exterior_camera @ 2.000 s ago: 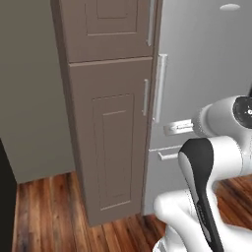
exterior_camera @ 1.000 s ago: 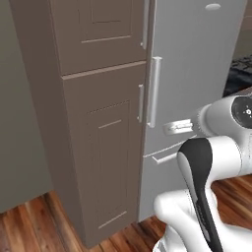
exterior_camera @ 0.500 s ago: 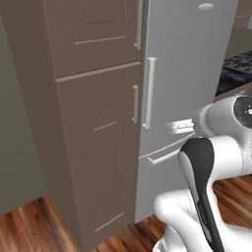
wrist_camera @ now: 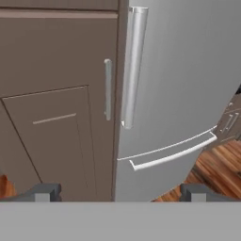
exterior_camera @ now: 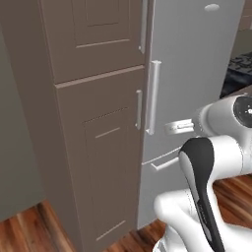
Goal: Take the cake and cupcake from the fridge and place them on the empty tray on the dining counter.
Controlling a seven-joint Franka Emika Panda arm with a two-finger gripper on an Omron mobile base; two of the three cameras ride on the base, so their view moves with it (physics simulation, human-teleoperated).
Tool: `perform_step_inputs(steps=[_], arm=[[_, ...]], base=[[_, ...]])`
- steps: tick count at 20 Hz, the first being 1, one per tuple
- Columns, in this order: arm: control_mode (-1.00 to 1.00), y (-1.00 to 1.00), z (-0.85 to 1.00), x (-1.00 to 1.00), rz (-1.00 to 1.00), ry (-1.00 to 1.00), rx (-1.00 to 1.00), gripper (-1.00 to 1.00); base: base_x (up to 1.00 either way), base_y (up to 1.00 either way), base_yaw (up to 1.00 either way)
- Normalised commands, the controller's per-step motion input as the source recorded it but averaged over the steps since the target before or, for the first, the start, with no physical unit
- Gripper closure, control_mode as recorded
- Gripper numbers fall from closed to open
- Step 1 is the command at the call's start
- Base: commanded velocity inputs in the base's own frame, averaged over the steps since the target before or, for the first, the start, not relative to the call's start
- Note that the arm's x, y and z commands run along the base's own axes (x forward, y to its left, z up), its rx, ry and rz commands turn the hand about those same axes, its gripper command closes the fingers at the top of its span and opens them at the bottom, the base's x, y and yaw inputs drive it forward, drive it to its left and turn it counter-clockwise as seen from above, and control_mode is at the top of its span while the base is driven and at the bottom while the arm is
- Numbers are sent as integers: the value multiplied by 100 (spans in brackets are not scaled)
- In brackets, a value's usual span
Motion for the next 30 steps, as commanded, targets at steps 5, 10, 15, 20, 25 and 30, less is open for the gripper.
perform_step_inputs(steps=[5,10,15,20,25,30], arm=[[100,0,0,0,0,0,0,-100],[100,0,0,0,0,0,0,-100],[100,0,0,0,0,0,0,-100],[100,0,0,0,0,0,0,-100],[100,0,0,0,0,0,0,-100],[100,0,0,0,0,0,0,-100]], base=[[1,0,-26],[4,0,-29],[1,42,-14],[0,56,-3],[4,-6,0],[31,-3,0]])
